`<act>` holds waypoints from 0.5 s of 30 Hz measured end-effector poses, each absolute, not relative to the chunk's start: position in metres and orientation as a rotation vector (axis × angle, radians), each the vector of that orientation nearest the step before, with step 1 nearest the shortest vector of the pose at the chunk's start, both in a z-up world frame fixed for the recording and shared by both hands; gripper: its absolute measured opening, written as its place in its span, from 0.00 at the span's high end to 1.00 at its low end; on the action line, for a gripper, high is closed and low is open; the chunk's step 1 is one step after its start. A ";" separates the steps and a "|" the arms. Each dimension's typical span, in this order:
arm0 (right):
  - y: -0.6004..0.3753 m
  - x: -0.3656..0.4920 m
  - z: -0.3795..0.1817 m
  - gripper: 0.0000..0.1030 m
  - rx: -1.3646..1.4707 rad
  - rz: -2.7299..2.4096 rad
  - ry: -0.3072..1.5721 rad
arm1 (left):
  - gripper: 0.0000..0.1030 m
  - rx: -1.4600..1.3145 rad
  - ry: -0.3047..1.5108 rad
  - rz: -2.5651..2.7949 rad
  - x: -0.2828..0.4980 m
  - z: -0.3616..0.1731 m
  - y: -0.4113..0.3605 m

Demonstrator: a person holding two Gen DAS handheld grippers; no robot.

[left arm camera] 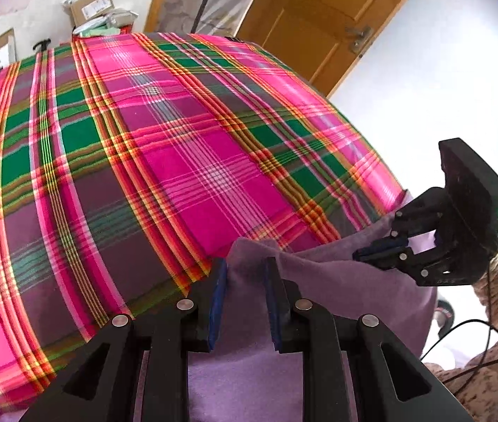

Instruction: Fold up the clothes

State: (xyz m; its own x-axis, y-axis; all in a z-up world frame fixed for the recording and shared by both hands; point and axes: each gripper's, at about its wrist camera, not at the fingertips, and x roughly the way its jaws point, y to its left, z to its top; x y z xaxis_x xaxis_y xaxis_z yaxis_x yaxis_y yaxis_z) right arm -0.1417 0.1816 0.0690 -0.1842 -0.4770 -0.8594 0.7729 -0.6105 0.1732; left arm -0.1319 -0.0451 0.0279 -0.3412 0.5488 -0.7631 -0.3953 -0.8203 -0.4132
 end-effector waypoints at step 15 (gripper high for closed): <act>0.192 -0.147 0.057 0.98 1.274 -1.997 0.302 | 0.87 -1.384 -0.288 2.177 -0.141 0.015 -0.053</act>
State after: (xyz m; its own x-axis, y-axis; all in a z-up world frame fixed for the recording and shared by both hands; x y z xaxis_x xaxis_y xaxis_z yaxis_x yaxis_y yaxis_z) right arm -0.1471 0.1916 0.0565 -0.2371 -0.4555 -0.8581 0.6886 -0.7018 0.1823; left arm -0.1408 -0.0530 0.0154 -0.3272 0.5452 -0.7718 -0.3257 -0.8318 -0.4495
